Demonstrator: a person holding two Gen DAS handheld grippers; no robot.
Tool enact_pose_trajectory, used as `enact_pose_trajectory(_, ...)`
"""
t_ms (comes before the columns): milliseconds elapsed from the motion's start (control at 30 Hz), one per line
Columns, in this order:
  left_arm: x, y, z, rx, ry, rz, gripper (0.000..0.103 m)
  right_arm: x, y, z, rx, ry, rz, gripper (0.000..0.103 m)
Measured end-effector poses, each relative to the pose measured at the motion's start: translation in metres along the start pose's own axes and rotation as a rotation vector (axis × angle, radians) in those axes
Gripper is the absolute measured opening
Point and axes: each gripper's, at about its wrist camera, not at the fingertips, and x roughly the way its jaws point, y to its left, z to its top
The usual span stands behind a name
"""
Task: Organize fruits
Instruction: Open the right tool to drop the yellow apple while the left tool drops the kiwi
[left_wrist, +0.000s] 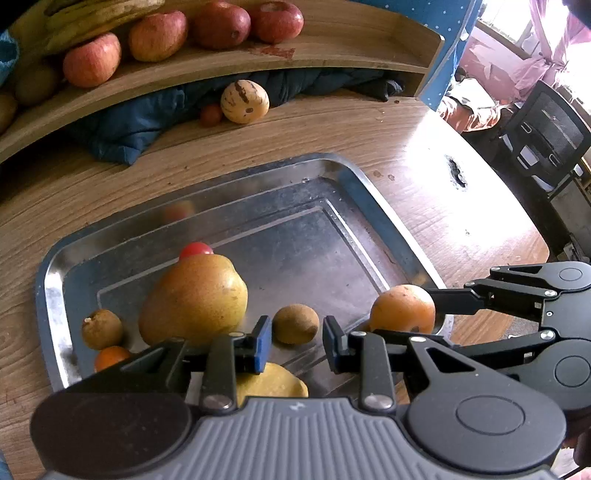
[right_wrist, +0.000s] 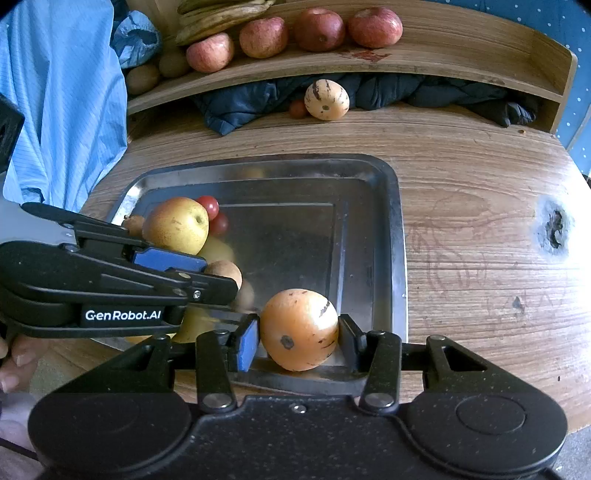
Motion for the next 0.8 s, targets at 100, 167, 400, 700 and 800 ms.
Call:
enact_pose_trajectory(100, -0.002, 0.0, -0.001, -0.002, -0.003, -0.004, 0.034, -0.002, 0.001, 0.0, -0.012, -0.008, -0.003, 0.048)
enact_pose_trajectory(167, -0.004, 0.001, -0.001, -0.003, -0.006, -0.007, 0.038, -0.004, 0.002, 0.0, -0.023, -0.014, -0.005, 0.048)
enact_pose_trajectory(400, -0.019, 0.001, 0.0, -0.011, -0.011, -0.034, 0.056, -0.016, 0.001, -0.002, -0.034, -0.028, -0.01, 0.059)
enact_pose_trajectory(700, -0.047, 0.007, -0.004, -0.014, -0.044, -0.054, 0.085, -0.036, 0.0, -0.001, -0.071, -0.048, -0.015, 0.08)
enact_pose_trajectory(800, -0.056, 0.013, -0.007, -0.024, -0.05, -0.056, 0.093, -0.04, -0.001, 0.001, -0.065, -0.05, -0.004, 0.086)
